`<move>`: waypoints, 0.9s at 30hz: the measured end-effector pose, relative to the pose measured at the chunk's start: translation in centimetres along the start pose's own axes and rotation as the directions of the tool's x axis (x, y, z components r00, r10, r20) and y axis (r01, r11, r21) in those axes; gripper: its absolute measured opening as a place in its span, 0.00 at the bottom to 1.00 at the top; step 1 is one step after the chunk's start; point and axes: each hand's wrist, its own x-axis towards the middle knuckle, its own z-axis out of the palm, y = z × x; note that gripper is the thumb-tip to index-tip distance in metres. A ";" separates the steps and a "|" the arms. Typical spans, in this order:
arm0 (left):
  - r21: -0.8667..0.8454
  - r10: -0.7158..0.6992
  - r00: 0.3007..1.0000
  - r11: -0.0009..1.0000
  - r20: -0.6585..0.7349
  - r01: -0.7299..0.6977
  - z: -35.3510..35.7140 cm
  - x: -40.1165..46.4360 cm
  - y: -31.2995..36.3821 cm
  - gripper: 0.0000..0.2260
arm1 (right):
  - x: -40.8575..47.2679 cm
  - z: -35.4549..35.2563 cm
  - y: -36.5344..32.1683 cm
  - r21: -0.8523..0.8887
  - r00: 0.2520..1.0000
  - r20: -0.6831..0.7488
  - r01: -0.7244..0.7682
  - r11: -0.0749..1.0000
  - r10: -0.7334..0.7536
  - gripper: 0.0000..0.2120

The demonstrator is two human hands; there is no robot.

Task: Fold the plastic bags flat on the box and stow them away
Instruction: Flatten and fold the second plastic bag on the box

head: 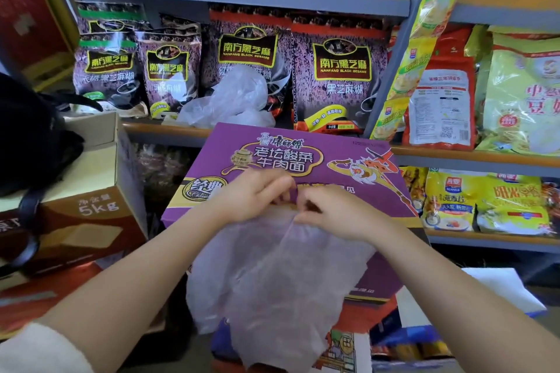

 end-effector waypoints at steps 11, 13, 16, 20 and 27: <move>-0.180 -0.117 0.877 0.983 -0.465 0.036 -1.8 -0.6 1.1 0.12 | -1.5 -7.6 1.7 0.361 0.979 -0.138 -0.094 0.928 0.152 0.14; -0.259 -0.194 0.874 0.962 -0.445 0.082 -1.6 -1.3 0.4 0.11 | -1.5 -7.7 2.0 0.635 0.964 -0.164 -0.060 0.770 0.211 0.06; -0.297 -0.283 0.911 0.935 -0.300 0.192 -2.0 -1.6 0.1 0.18 | -0.4 -6.7 1.2 0.678 0.962 -0.191 -0.015 0.735 0.196 0.02; -0.258 -0.195 0.952 0.957 -0.235 0.133 -3.0 0.1 2.8 0.18 | 1.8 -5.8 -0.9 0.427 0.964 -0.265 0.132 0.894 -0.016 0.11; -0.198 -0.123 0.842 0.980 -0.525 0.019 -3.6 2.4 4.9 0.13 | 1.3 -6.3 -2.0 0.655 0.926 -0.373 0.216 0.724 0.061 0.14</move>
